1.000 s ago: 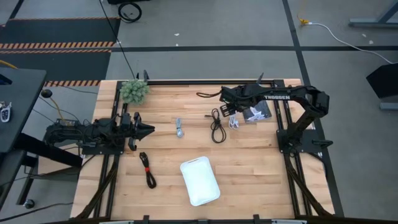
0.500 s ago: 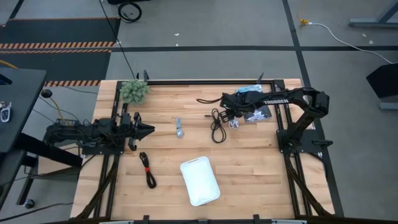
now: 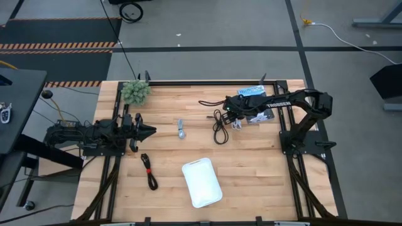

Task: Pick and place USB-C Cables
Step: Put the white charger cable into the white bin

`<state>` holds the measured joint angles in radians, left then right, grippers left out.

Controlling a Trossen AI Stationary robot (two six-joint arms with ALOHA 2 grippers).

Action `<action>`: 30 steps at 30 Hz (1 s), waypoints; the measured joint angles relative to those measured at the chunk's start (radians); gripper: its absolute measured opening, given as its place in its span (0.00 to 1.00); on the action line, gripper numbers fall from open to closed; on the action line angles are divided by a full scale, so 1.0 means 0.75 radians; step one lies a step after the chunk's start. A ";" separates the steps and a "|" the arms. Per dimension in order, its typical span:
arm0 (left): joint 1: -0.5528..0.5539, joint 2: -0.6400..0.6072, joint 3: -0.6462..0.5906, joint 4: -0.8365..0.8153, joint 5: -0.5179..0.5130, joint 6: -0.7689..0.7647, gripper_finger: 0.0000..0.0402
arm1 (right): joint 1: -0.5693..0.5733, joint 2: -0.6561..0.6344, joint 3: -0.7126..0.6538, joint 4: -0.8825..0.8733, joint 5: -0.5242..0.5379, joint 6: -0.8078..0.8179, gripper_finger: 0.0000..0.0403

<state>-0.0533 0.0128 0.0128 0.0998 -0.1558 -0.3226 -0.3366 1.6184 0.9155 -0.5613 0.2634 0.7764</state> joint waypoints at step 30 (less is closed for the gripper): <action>0.000 0.000 0.000 0.000 0.000 0.000 0.17 | 0.099 0.000 -0.001 0.059 0.062 -0.030 0.55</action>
<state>-0.0534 0.0128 0.0128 0.0998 -0.1555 -0.3228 -0.2623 1.6184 0.9150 -0.5174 0.3098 0.7539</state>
